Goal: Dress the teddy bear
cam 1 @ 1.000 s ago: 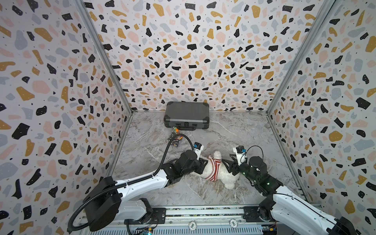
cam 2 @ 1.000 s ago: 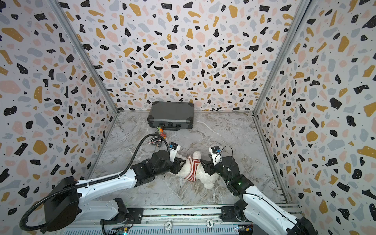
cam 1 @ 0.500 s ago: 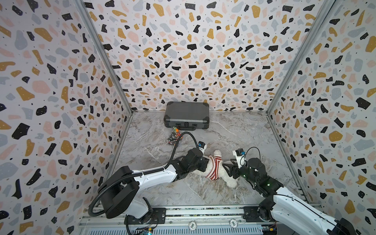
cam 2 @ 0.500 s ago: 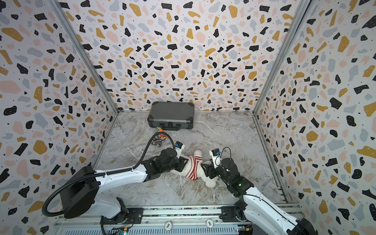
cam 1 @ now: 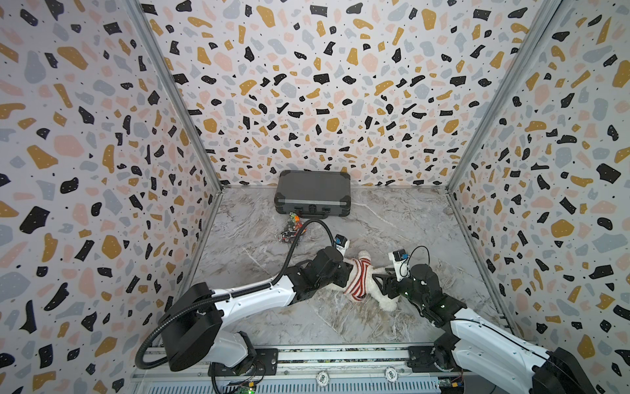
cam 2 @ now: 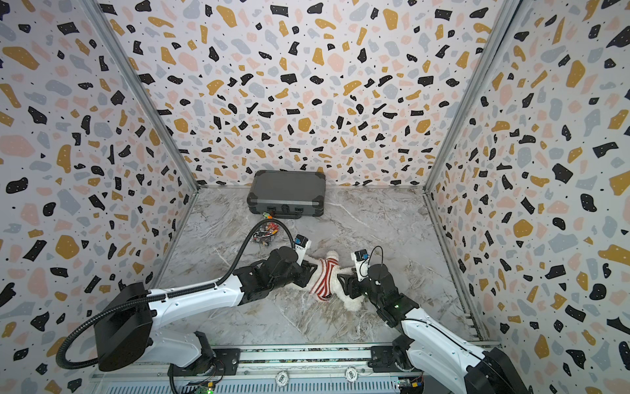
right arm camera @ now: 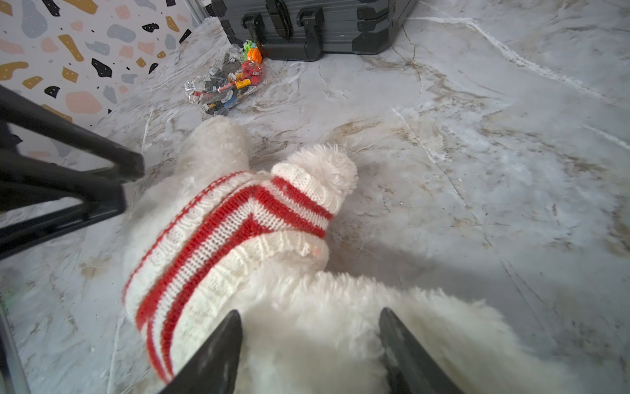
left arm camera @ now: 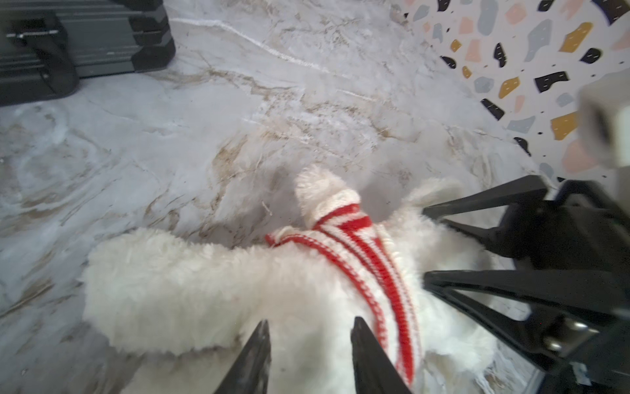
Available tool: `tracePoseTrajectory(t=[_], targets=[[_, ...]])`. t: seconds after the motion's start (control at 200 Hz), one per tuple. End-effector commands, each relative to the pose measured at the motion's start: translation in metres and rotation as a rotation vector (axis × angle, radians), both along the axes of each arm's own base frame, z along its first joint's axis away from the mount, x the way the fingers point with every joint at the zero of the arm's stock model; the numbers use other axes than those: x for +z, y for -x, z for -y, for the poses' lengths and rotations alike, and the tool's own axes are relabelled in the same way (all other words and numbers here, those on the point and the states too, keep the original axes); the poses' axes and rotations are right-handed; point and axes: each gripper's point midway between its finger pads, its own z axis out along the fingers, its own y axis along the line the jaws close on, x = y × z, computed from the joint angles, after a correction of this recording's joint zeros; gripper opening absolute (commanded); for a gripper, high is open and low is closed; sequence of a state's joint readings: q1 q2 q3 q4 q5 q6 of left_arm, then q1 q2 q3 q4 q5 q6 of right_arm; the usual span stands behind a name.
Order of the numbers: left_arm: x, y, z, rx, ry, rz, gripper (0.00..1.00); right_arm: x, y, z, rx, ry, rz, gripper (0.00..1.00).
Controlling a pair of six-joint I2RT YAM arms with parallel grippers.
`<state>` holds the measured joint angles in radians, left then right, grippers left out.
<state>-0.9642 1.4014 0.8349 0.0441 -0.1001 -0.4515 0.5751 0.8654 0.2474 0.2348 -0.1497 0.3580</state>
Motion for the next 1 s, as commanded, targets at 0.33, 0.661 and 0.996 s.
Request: tracePoseTrajectory(t=[0.33, 0.661, 0.996], targets=[[-0.005, 0.003, 0.034, -0.062, 0.002, -0.038, 0.39, 0.0, 0.002, 0.002, -0.016, -0.029, -0.005, 0.62], [-0.016, 0.01, 0.038, -0.076, 0.005, -0.066, 0.3, 0.002, 0.001, 0.002, -0.02, -0.028, 0.004, 0.61], [-0.015, 0.02, 0.048, -0.106, 0.007, -0.068, 0.19, 0.002, 0.002, 0.002, -0.018, -0.028, 0.003, 0.61]])
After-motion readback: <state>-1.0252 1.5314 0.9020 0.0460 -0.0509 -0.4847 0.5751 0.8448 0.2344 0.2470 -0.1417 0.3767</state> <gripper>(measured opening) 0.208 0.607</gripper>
